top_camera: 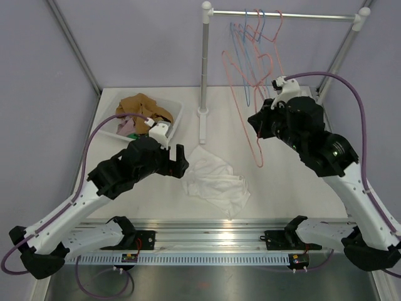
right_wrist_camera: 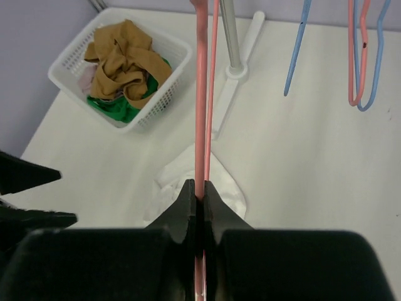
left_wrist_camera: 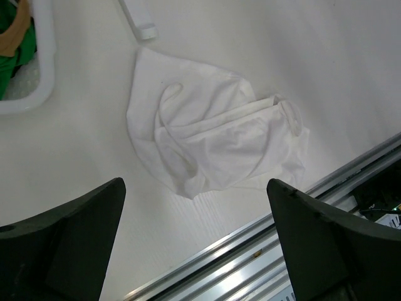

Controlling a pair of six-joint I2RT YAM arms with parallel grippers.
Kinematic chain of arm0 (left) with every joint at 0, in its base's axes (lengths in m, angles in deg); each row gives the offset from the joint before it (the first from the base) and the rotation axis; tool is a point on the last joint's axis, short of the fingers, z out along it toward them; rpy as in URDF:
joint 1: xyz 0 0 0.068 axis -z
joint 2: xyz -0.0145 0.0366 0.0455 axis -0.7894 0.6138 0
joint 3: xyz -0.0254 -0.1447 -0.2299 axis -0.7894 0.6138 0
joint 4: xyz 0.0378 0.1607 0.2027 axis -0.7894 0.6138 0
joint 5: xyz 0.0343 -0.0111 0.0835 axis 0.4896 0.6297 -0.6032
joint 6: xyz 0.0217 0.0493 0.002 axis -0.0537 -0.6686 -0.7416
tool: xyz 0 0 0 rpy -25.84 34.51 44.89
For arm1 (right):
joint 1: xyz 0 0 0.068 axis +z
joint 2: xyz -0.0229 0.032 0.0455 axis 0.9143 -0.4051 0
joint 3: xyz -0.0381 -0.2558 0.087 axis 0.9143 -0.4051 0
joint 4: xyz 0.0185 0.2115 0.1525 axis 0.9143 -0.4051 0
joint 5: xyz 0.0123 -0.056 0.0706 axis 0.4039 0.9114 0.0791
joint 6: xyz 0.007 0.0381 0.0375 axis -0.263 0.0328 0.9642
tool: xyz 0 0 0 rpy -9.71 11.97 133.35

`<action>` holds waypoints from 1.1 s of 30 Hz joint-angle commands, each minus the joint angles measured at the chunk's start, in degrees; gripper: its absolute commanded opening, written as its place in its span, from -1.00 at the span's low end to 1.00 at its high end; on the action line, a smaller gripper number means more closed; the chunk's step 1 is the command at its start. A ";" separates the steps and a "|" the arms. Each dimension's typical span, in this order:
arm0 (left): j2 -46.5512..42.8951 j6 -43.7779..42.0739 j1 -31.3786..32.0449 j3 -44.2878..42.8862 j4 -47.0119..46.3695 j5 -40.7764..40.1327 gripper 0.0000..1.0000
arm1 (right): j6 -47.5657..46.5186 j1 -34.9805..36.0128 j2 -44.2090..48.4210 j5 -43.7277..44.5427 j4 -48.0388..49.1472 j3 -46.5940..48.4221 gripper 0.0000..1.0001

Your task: Remove the tank top from the hanger

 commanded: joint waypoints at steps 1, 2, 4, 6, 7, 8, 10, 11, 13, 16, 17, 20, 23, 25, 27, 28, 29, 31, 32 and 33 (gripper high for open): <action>-4.10 -1.46 0.46 -3.34 9.29 -6.05 0.98 | 0.42 0.32 -5.49 1.04 -6.14 5.95 -1.00; -4.90 -1.81 0.46 -3.34 10.17 -6.49 0.98 | 0.25 0.23 -7.26 3.05 -6.75 7.53 -1.00; -7.79 -3.56 0.46 -2.47 10.97 -7.81 0.98 | -0.81 0.32 -12.97 5.69 -8.86 13.05 -1.00; -9.91 -4.45 0.37 -1.24 9.57 -8.25 0.98 | -2.73 0.32 -18.58 10.87 -10.09 18.76 -1.00; -10.96 -4.80 0.37 0.59 8.78 -8.25 0.98 | -3.35 0.32 -20.44 12.19 -10.45 20.80 -1.00; -12.97 -4.89 0.37 1.48 6.94 -7.91 0.98 | -4.06 0.14 -22.29 12.99 -10.71 22.91 -1.00; -14.13 -5.07 0.37 3.42 5.44 -7.55 0.98 | -5.82 -0.47 -28.26 13.44 -12.29 30.20 -1.00; -14.75 -4.98 0.37 4.55 4.74 -7.55 0.98 | -6.26 -1.08 -30.54 13.26 -13.17 33.01 -1.00; -14.75 -5.07 0.37 5.00 4.64 -7.64 0.98 | -6.96 -4.07 -37.57 10.90 -16.06 42.23 -1.00; -14.66 -5.16 0.28 5.71 4.73 -7.73 0.98 | -8.10 -6.27 -47.33 8.52 -20.28 56.73 -1.00; -14.84 -5.16 0.28 5.97 4.64 -7.46 0.98 | -8.37 -6.62 -49.62 8.08 -21.42 60.68 -1.00; -15.10 -5.51 -0.16 6.67 4.38 -7.11 0.98 | -9.16 -8.03 -56.66 5.63 -21.45 70.99 -1.00; -15.45 -5.86 -0.51 7.03 3.94 -6.06 0.98 | -11.62 -8.73 -57.11 5.09 -13.57 68.03 -1.00; -15.46 -6.30 -0.86 7.20 3.67 -5.27 0.98 | -11.80 -9.61 -57.98 3.78 -11.42 67.66 -1.00; -15.37 -6.39 -1.12 7.20 3.67 -4.74 0.98 | -11.97 -11.02 -61.30 2.37 -11.41 71.85 -1.00; -15.37 -6.39 -1.21 7.20 3.67 -4.56 0.98 | -12.15 -11.37 -62.37 2.45 -11.24 72.93 -1.00; -15.54 -6.39 -1.30 7.29 3.50 -3.87 0.98 | -12.41 -11.89 -63.17 2.54 -10.20 73.37 -1.00; -15.72 -6.74 -1.74 7.55 3.15 -2.90 0.98 | -12.59 -12.16 -63.96 2.28 -8.52 72.94 -1.00; -15.89 -6.74 -2.09 7.64 2.80 -1.76 0.98 | -12.41 -12.51 -64.05 2.19 -7.47 72.77 -1.00; -15.89 -6.91 -2.26 7.73 2.71 -1.40 0.98 | -12.15 -12.52 -64.14 2.01 -7.03 72.50 -1.00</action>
